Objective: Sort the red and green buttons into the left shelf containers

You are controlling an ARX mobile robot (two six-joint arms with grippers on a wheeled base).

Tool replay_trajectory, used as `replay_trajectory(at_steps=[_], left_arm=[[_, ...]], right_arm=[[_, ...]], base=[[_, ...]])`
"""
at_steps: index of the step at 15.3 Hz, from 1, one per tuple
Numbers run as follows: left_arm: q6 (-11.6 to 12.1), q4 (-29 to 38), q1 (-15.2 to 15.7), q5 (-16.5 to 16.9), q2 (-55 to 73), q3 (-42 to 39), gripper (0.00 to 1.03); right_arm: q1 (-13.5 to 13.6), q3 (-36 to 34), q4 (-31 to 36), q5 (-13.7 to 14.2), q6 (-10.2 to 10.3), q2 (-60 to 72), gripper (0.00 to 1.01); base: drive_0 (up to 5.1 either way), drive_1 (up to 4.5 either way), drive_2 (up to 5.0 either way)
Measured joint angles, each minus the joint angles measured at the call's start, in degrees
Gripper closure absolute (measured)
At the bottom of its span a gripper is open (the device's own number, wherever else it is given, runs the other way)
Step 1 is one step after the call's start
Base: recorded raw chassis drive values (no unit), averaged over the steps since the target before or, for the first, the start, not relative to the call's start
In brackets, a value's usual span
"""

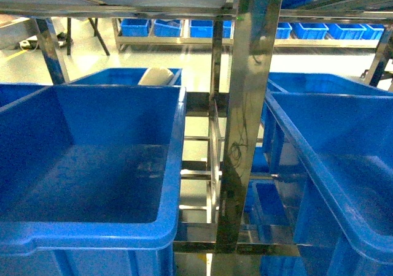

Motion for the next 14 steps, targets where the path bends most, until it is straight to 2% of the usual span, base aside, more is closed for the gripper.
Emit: replay_trajectory(at_steps=[2,5,7,10,12,14], left_arm=[[0.0,0.0,0.0,0.0,0.0,0.0,0.77],[0.02,-0.02,0.0,0.0,0.0,0.0,0.77],[0.0,-0.02,0.0,0.0,0.0,0.0,0.77],[0.02,-0.02,0.0,0.0,0.0,0.0,0.77],[0.02,-0.02,0.0,0.0,0.0,0.0,0.77],[0.0,-0.02,0.0,0.0,0.0,0.0,0.77]], right_arm=[[2.21,2.32,-3.17,0.96,0.72,-0.11,0.75],[3.37,7.13,-1.27,2.12,1.46,3.87,0.75],[3.08,9.86,-0.02,2.47,1.44,10.6,0.75],[0.17,16.98,3.21,1.9,0.59,22.45,0.75],[-0.11,20.39,3.58,1.68,0.0,28.26,0.75],[0.02,20.68,3.72,1.68,-0.11,28.48,0.75]], base=[[0.0,0.0,0.0],[0.0,0.0,0.0],[0.0,0.0,0.0],[0.0,0.0,0.0],[0.0,0.0,0.0],[0.0,0.0,0.0]])
